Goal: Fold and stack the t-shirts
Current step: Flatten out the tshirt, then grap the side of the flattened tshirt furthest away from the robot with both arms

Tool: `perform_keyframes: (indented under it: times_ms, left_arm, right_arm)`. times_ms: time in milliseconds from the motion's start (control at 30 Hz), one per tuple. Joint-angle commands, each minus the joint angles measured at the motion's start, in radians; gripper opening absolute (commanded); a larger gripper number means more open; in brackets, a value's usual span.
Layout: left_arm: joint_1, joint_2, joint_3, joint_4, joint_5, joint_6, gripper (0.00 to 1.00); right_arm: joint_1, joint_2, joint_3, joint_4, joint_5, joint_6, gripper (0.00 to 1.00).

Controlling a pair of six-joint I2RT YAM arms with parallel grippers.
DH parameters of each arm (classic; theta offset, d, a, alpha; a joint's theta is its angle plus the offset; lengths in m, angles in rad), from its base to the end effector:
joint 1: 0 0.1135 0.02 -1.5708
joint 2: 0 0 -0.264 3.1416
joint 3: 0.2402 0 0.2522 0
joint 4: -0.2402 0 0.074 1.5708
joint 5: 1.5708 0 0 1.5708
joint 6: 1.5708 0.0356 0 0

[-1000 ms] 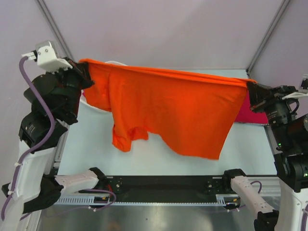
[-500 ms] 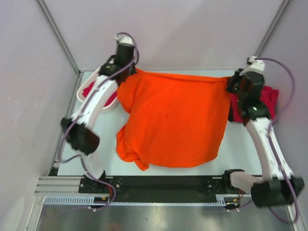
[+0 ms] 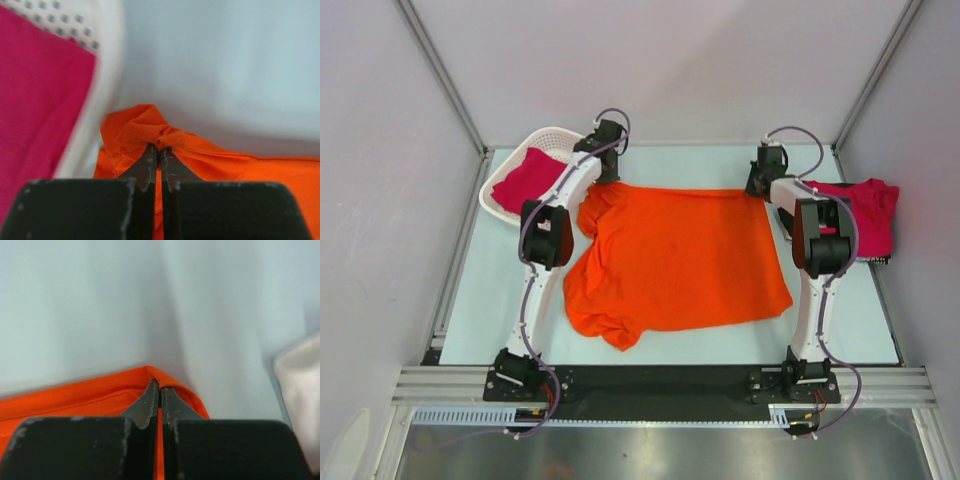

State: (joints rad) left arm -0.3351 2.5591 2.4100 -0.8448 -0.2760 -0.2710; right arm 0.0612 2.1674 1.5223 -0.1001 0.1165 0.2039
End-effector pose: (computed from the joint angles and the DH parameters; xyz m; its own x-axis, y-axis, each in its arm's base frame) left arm 0.5232 -0.1719 0.1909 -0.8098 0.0093 -0.5867 -0.0423 0.9964 0.0741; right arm 0.4799 0.0253 0.1584 -0.6579 0.1612 -0.7357 0.1611 0.9843 0.0716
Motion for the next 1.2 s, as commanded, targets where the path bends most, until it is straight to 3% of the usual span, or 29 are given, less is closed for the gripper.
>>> perform_keyframes:
  times_ms: [0,33,133,233,267,300,400,567,633,733,767,867,900,967,1000,1100,1167]
  left_arm:
    - [0.068,-0.089,0.027,0.064,0.027,-0.030,0.00]
    - [0.073,-0.091,0.026,0.072,0.029,-0.031,0.00]
    - [0.080,-0.114,0.009,0.113,0.057,-0.022,0.18]
    - [0.080,-0.160,-0.032,0.154,0.069,-0.002,0.69]
    - [0.080,-0.181,-0.041,0.156,0.067,0.004,0.91]
    - [0.080,-0.195,-0.057,0.153,0.048,0.007,0.99]
    - [0.087,-0.281,-0.179,0.142,0.006,0.013,1.00]
    - [0.129,-0.393,-0.377,0.112,-0.020,-0.017,1.00]
    - [0.152,-0.370,-0.349,0.027,0.000,-0.054,0.94]
    - [0.186,-0.333,-0.342,-0.017,0.079,-0.059,0.56]
    - [0.186,-0.347,-0.353,-0.013,0.090,-0.057,0.02]
    - [0.180,-0.385,-0.405,0.018,0.142,-0.062,0.00]
    - [0.177,-0.389,-0.411,0.023,0.165,-0.059,0.00]
    - [0.162,-0.404,-0.439,0.023,0.187,-0.060,0.00]
    - [0.156,-0.408,-0.446,0.023,0.195,-0.060,0.00]
    - [0.134,-0.418,-0.468,0.023,0.256,-0.060,0.00]
    - [0.123,-0.401,-0.465,0.027,0.261,-0.065,0.29]
  right_arm:
    - [0.022,0.069,0.240,0.031,0.074,-0.038,0.00]
    - [0.028,0.095,0.260,0.033,0.101,-0.050,0.00]
    - [0.043,0.108,0.283,0.075,0.216,-0.069,0.00]
    - [0.069,0.071,0.221,0.186,0.392,-0.089,0.00]
    - [0.074,0.063,0.205,0.212,0.434,-0.101,0.00]
    - [0.080,0.057,0.194,0.236,0.465,-0.107,0.29]
    - [0.101,0.042,0.216,0.147,0.564,-0.103,0.97]
    - [0.126,-0.090,0.126,0.022,0.528,-0.028,1.00]
    - [0.141,-0.181,0.075,0.011,0.494,0.002,1.00]
    - [0.161,-0.254,0.041,-0.045,0.469,0.020,0.99]
    - [0.164,-0.268,0.041,-0.067,0.462,0.023,0.98]
    - [0.173,-0.317,0.016,-0.107,0.430,0.034,0.81]
    - [0.172,-0.328,-0.002,-0.110,0.404,0.037,0.65]
    - [0.175,-0.351,-0.017,-0.118,0.381,0.051,0.52]
    - [0.175,-0.354,-0.017,-0.127,0.350,0.052,0.38]
    - [0.173,-0.336,-0.001,-0.162,0.322,0.058,0.25]
    - [0.172,-0.310,0.022,-0.179,0.310,0.060,0.29]
